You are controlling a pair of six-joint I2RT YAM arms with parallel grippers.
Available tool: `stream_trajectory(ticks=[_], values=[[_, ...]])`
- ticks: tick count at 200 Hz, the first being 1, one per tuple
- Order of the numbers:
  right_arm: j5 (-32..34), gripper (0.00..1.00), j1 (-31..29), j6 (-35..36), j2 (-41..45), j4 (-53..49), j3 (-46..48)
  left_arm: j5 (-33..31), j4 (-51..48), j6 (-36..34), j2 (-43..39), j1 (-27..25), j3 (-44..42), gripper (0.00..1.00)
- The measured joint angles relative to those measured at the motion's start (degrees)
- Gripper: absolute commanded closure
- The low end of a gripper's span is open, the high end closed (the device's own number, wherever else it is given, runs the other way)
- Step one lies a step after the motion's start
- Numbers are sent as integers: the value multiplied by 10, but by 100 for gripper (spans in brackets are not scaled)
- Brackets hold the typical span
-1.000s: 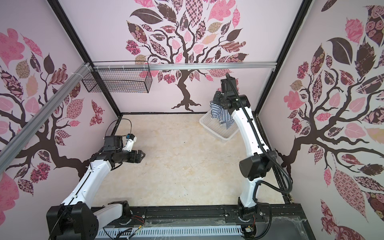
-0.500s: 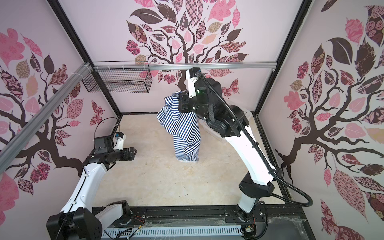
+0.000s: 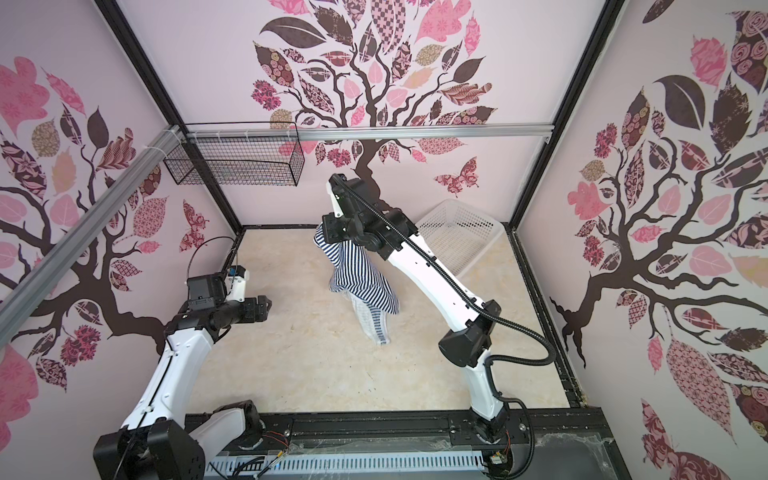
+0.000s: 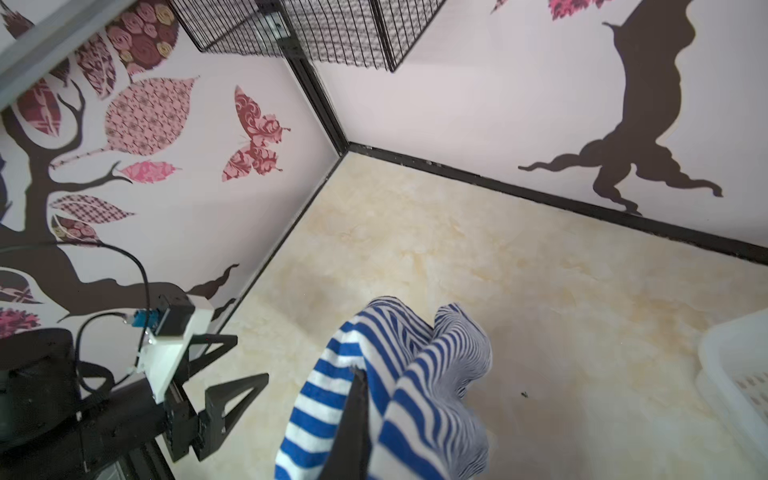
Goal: Fold and stack the tank tops
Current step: 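Lift the striped tank top out of the basket with the right gripper, then lower the tank top onto the table while the left gripper grasps its hem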
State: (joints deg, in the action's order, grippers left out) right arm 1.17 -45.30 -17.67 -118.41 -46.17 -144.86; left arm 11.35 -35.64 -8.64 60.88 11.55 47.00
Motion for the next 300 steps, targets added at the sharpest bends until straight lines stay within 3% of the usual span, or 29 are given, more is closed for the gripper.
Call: stream_trajectory(ticks=[24,58,99,111,120,129,159,190,222,258,283,300], values=[[-18,89,0,1,17,24,-4,-1,1,0,-3,0,-1,11],[-77,87,0,-10,70,91,122,-1,5,0,0,0,-14,11],[-160,84,-4,-41,-38,147,227,0,9,-2,19,0,-18,11],[-174,74,-10,-47,-98,148,243,1,10,-4,19,0,-18,10],[-183,51,-16,-56,-142,145,247,1,11,-5,19,0,-18,9],[-192,39,-23,-59,-178,143,247,1,13,-7,19,0,-19,8],[-232,26,-42,-63,-228,150,240,-3,16,-11,16,0,-23,5],[-256,11,-46,-79,-154,201,315,31,14,-31,17,1,-26,3],[-257,11,-46,-98,-45,237,420,71,0,-62,79,-15,-26,3],[-228,12,-45,-118,73,280,552,82,-13,-88,146,-83,-25,3],[-186,22,-45,-134,100,291,617,81,-9,-96,159,-137,-17,4],[-164,34,-42,-153,102,294,658,68,-5,-99,178,-172,-2,10]])
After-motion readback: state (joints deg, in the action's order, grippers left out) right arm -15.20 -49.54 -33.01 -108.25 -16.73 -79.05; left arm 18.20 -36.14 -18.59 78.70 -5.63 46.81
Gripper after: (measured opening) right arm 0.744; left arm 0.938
